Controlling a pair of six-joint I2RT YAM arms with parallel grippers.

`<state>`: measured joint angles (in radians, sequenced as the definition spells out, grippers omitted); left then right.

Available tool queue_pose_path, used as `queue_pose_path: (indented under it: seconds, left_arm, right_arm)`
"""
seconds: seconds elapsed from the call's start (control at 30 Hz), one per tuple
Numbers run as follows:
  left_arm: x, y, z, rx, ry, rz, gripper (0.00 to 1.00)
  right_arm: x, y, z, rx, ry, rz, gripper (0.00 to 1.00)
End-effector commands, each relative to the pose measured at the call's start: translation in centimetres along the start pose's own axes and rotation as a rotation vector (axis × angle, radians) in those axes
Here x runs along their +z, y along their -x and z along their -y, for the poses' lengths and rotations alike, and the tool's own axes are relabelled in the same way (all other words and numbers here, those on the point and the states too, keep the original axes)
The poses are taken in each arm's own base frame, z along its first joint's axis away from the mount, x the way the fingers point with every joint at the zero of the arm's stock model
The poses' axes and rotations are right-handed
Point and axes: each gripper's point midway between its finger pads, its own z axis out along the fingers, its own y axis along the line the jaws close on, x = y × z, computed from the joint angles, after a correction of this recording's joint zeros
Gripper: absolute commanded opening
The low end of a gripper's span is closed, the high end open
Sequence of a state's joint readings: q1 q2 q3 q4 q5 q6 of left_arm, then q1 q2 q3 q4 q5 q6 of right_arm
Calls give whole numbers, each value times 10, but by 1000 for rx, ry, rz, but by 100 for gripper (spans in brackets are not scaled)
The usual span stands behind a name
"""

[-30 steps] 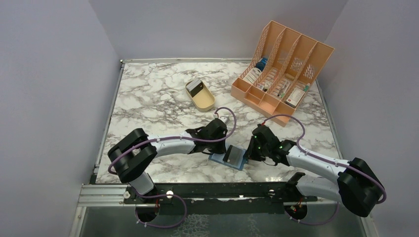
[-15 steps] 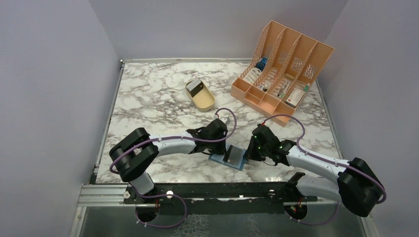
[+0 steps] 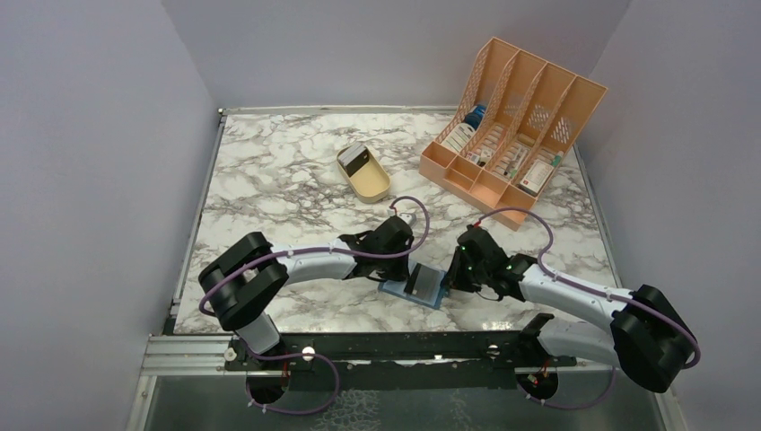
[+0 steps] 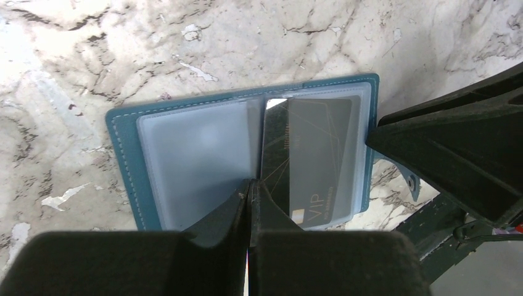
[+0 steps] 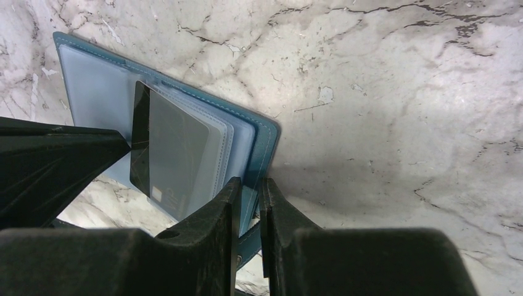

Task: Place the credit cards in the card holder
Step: Insert the credit card into the card holder.

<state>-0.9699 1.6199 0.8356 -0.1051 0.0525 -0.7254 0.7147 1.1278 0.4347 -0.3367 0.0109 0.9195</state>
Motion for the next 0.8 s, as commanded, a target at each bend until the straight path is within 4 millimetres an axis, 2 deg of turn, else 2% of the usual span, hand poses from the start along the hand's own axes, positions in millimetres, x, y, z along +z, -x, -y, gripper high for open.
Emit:
queue_pose_path:
  seconds: [0.0,0.27,0.6,0.77]
  left_arm:
    - [3,-1,16,-15,-83,-20,3]
    - [6,-6,30,-50,-167,-46,2]
    - [-4,-1,56,-109,-296,-34,2]
    - [-6,5,52,-121,-264,-4,5]
  right_arm:
    - [3,4,-9,6,32,20,17]
    - [2,11,-12,-5,26,36,17]
    - [3,22,-12,-38,6,75,17]
    - [2,34,-16,-72,-9,111,17]
